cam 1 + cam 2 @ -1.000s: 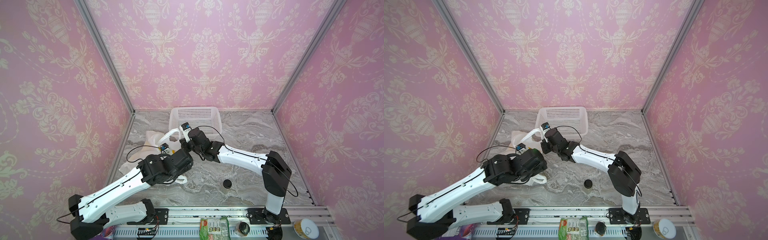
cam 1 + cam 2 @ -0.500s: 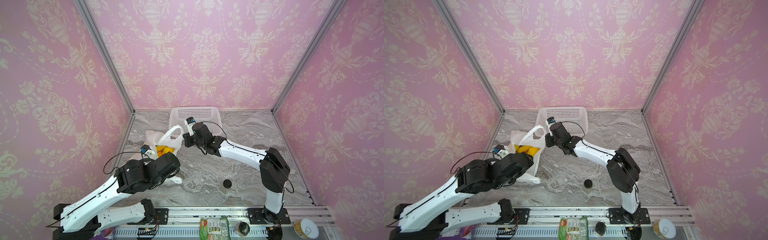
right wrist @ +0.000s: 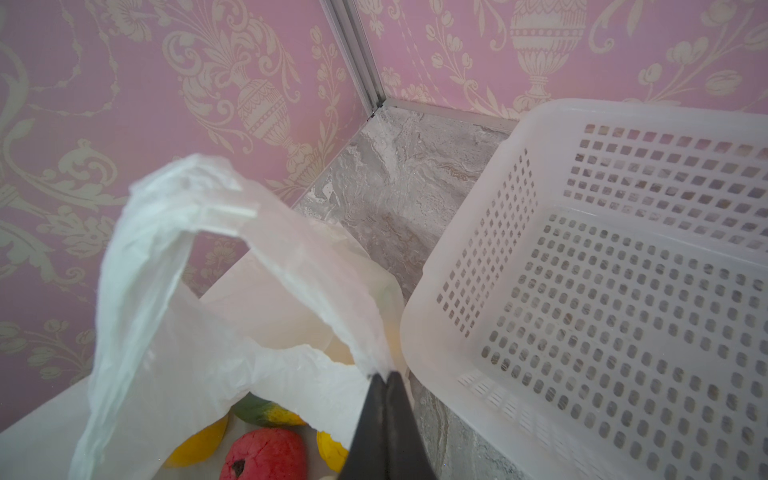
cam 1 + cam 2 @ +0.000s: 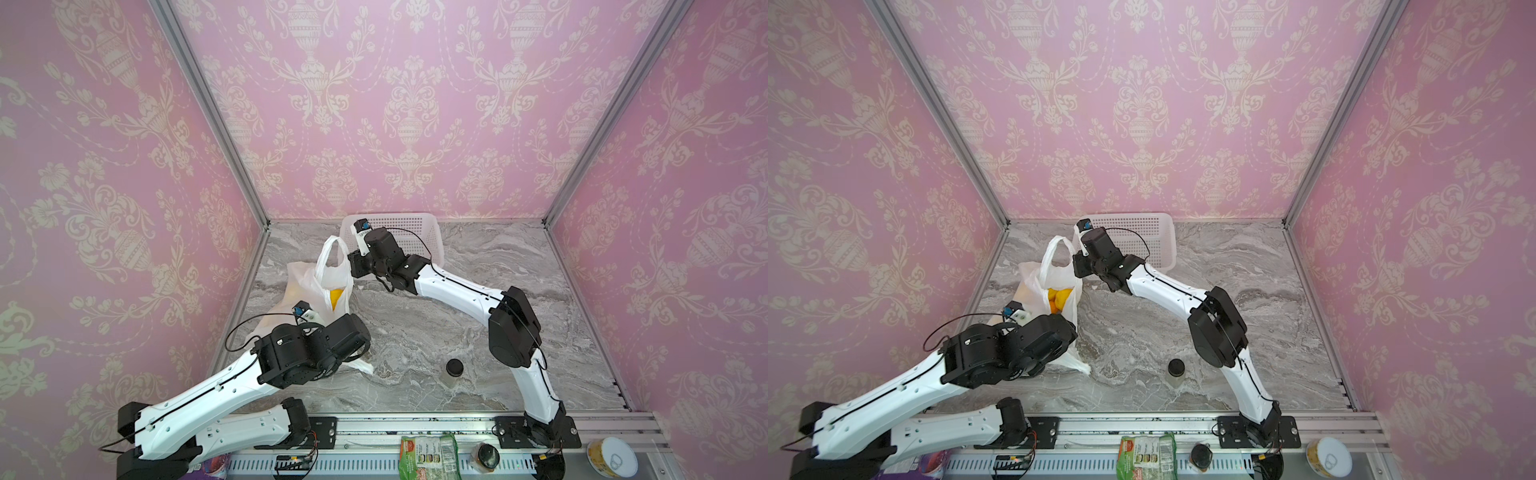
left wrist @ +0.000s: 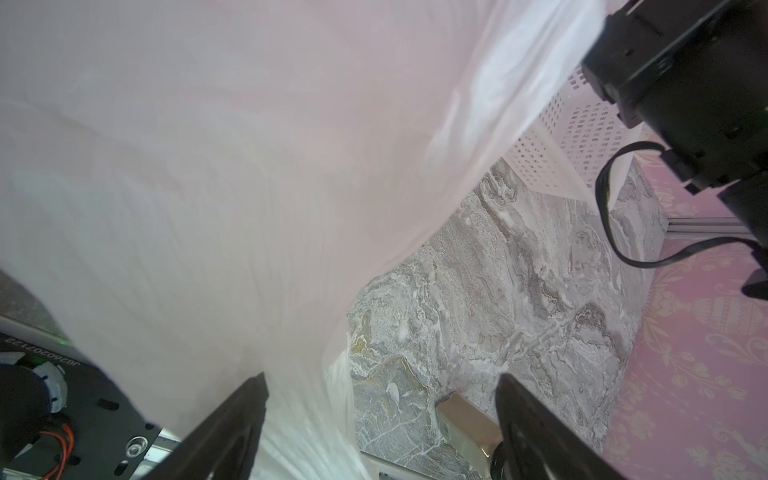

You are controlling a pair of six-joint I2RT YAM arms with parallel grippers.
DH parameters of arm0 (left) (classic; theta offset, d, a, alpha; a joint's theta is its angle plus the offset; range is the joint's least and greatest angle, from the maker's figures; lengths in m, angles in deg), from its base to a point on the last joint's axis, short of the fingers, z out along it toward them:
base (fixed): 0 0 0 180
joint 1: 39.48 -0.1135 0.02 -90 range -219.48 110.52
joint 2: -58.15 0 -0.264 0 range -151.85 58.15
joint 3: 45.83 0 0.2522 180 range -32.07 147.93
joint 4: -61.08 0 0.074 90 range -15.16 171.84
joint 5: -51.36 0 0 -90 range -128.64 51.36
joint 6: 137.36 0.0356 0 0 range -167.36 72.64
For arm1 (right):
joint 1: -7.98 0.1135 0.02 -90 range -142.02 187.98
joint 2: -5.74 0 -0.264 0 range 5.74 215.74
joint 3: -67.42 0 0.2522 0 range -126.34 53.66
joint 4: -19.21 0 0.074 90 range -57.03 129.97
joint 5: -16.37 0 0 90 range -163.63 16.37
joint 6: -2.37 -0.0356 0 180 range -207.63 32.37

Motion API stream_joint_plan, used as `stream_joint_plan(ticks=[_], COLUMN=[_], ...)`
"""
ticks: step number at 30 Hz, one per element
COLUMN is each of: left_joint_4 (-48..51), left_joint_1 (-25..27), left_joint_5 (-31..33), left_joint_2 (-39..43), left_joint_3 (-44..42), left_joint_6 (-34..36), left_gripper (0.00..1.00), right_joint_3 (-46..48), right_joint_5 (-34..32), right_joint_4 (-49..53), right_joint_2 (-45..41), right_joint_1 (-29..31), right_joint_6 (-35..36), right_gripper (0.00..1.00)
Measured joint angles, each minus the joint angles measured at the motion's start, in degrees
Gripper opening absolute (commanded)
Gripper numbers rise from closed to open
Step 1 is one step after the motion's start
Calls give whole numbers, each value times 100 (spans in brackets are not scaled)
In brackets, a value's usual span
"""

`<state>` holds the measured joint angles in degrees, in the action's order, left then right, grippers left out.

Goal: Untie the knot of the plastic bag and take out the fruit

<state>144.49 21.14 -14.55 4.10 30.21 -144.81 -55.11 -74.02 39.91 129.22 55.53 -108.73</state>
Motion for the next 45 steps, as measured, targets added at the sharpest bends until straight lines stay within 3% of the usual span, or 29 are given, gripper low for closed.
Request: stream_joint_plan(ticks=[3, 4, 5, 7, 8, 10, 13, 17, 22, 26, 31, 35, 37, 43, 45], left_joint_4=[-90, -94, -76, 26, 85, 149, 107, -44, -131, -271, -498, -494, -404, -229, -260], left_joint_1=[0, 0, 0, 0, 0, 0, -4, -212, -1252, -1777, -2050, -2326, -2527, -3069, -3248], left_joint_5=[-63, -63, -57, 39, 103, 304, 592, 695, 782, 868, 957, 968, 979, 1047, 1043], left_joint_2=[-20, -31, -35, -46, -42, 20, 275, 533, 337, -251, -1384, -1965, -2079, -2096, -2090], left_joint_3=[-162, -157, -144, -28, 68, 295, 385, 179, 254, 815, 1545, 1652, 1663, 1633, 1550], left_joint_6=[-114, -149, -173, -201, -210, -199, -70, 129, 984, 2144, 3460, 4127, 4367, 5010, 5217], left_gripper=[90, 91, 92, 92, 92, 88, 80, 87, 89, 89, 79, 80, 84, 91, 86], right_joint_3=[4, 17, 35, 125, 229, 752, 1989, 3405, 4295, 4642, 4640, 4236, 3801, 2184, 1547], right_joint_5=[0, 2, 9, 70, 96, 166, 225, 282, 315, 68, -625, -1012, -1073, -883, -793], right_joint_4=[2, -2, -4, -17, -48, -181, -479, -817, -1379, -1495, -1263, -772, -592, 164, 468], right_joint_2=[0, 0, -2, -26, -70, -326, -1078, -2260, -3259, -3475, -3453, -3200, -2881, -1617, -1093], right_joint_1=[0, 0, 0, -2, -2, 0, 0, 2, 90, 133, -256, -951, -1414, -2337, -2468], right_joint_6=[0, 0, -2, 4, 0, 9, 87, 160, 173, 186, 164, 13, -85, -164, -157], right_gripper=[4, 11, 19, 54, 66, 81, 93, 98, 100, 100, 100, 100, 100, 100, 100])
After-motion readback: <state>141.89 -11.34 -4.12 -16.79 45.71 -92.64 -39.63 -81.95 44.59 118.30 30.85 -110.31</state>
